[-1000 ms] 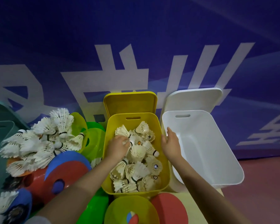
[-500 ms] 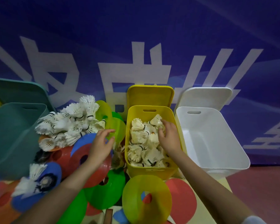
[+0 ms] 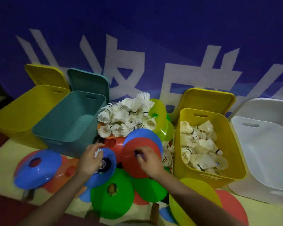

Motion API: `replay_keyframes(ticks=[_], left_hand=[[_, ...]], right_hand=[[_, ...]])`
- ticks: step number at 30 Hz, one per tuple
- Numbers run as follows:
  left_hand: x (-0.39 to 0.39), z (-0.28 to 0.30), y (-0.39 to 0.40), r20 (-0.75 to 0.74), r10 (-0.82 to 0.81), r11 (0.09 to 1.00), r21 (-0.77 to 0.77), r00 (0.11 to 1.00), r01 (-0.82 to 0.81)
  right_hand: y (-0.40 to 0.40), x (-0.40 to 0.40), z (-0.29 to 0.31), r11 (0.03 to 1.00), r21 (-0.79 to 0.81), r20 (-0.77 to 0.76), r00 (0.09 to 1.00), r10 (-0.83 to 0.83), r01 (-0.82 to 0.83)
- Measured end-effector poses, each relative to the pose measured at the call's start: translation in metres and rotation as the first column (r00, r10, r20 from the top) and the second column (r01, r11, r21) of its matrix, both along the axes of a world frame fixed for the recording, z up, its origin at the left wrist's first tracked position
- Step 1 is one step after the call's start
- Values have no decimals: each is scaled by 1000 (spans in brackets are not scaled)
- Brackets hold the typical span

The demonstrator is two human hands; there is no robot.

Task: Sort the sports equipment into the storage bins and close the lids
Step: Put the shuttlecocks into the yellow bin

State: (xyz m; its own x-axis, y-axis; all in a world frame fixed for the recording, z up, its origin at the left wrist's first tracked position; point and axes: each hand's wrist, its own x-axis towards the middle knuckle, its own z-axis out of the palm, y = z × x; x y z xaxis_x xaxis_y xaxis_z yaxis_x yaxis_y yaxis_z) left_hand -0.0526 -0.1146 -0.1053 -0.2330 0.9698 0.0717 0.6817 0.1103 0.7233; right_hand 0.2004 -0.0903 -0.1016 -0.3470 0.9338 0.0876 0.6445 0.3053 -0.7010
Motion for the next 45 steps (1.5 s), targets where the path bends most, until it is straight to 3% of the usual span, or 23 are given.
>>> replay_keyframes(ticks=[5,9,14,17,21,24,31,37,45], left_hand=[[-60,-26,-36,-75,7,998,-61,997,-12],[-80,-44,-44,-189,-100,985,-159,977,70],[-82,-46,-36,-327,-287,949,-227,900,220],[-89,-47,-26,-424,-396,911,-290,814,292],[-106,-52,-13,-446,-515,852,-361,732,379],[-122,-58,-5,-370,-597,791,-417,712,447],[-128,-44,-12,-145,-512,848,-243,847,471],[-111,-13,-16,106,-386,919,-35,916,392],[-62,24,4,354,-269,962,52,896,268]], right_hand=[[-6,-75,-23,980,-84,157,969,191,-180],[-3,-123,-31,951,-83,335,890,309,-299],[3,-157,-44,947,-134,663,683,306,-293],[0,-163,-52,959,-160,723,634,275,-234],[-2,-160,-53,980,-152,643,740,196,-128],[-4,-149,-46,989,-136,553,824,126,-60],[-13,-121,-32,985,-100,289,952,-104,138],[-16,-105,-24,947,-130,90,955,-284,294],[-12,-91,-6,904,-165,-220,879,-423,394]])
